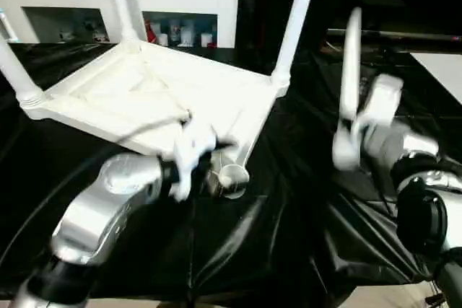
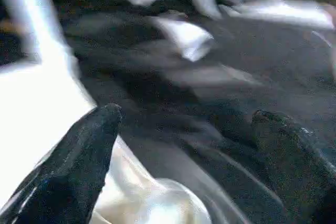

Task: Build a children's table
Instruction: Pick table leg

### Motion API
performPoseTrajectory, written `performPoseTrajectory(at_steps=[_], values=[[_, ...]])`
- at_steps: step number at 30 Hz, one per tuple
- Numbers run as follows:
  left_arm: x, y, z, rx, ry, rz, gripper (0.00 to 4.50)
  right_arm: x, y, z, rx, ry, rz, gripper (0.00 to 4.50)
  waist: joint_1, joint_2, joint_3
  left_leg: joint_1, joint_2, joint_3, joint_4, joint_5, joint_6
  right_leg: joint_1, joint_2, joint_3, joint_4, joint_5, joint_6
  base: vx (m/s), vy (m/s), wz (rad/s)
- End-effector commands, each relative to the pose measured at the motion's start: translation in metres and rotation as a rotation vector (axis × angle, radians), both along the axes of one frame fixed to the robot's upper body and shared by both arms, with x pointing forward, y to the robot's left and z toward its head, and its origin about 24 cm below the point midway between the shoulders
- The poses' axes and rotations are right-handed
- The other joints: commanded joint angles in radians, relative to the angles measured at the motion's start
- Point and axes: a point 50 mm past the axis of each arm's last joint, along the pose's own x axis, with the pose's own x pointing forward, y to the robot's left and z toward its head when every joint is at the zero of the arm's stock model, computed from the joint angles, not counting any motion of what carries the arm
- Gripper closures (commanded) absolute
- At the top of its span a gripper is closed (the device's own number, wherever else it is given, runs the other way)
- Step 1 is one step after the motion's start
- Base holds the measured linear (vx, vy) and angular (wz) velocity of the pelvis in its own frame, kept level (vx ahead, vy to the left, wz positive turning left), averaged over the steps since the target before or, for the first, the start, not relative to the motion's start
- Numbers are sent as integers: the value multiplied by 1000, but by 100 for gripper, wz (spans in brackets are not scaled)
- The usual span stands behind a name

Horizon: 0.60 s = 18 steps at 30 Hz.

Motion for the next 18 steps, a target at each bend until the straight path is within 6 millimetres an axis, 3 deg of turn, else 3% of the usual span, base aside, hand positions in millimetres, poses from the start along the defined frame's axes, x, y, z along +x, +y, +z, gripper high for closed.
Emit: performPoseTrajectory(at_steps=[1, 2, 6, 7, 9, 10, 14, 15, 16, 17, 18], values=[[8, 3, 9, -48, -39, 76, 0, 1, -5, 29, 35, -205, -5, 267, 5, -1, -79, 42, 46, -20, -64, -152, -13, 30, -64, 25, -70, 35, -211, 0, 0, 0], [11, 1, 12, -82, -46, 99, 0, 0, -1, 36, 53, -282, 28, 267, 6, -5, -80, 41, 46, -20, -63, -131, 2, 32, -63, 23, -69, 62, -216, 0, 0, 0], [21, -1, 30, -284, -32, 184, 0, -12, 27, 64, 218, -527, 307, 268, 9, -1, -83, 41, 48, -23, -63, -103, 50, 39, -62, 21, -66, 130, -234, 0, 0, 0], [21, -1, 30, -284, -32, 184, 0, -12, 27, 64, 218, -527, 307, 268, 8, -3, -83, 42, 47, -21, -63, -100, 56, 38, -59, 21, -68, 138, -237, 0, 0, 0], [24, 0, 38, -361, -27, 212, 0, -20, 39, 70, 247, -566, 425, 268, 9, -2, -81, 43, 49, -23, -66, -109, 51, 35, -61, 19, -70, 107, -255, 0, 0, 0], [27, 2, 46, -431, -25, 227, 0, -29, 53, 75, 268, -596, 542, 268, 11, -3, -74, 45, 50, -22, -70, -145, 41, 37, -62, 22, -79, 53, -251, 0, 0, 0], [29, 3, 55, -483, -24, 228, 0, -40, 69, 74, 282, -605, 657, 268, 17, -2, -73, 50, 54, -26, -77, -179, 6, 28, -67, 23, -87, -48, -225, 0, 0, 0], [28, 1, 57, -466, -19, 205, 0, -46, 78, 72, 276, -594, 721, 268, 20, -15, -72, 51, 54, -24, -78, -179, -3, 29, -68, 23, -89, -73, -217, 0, 0, 0], [27, 0, 58, -452, -13, 191, 0, -50, 83, 71, 273, -587, 760, 268, 26, -8, -71, 52, 55, -25, -80, -183, -11, 25, -69, 25, -90, -93, -203, 0, 0, 0], [27, -1, 59, -432, -17, 194, 0, -54, 89, 70, 277, -579, 798, 268, 25, -12, -70, 51, 54, -25, -81, -181, -14, 25, -67, 25, -90, -96, -196, 0, 0, 0], [27, -2, 59, -425, -12, 206, 0, -58, 95, 68, 277, -568, 836, 268, 27, -8, -71, 52, 55, -27, -83, -176, -17, 23, -68, 25, -89, -96, -185, 0, 0, 0]])
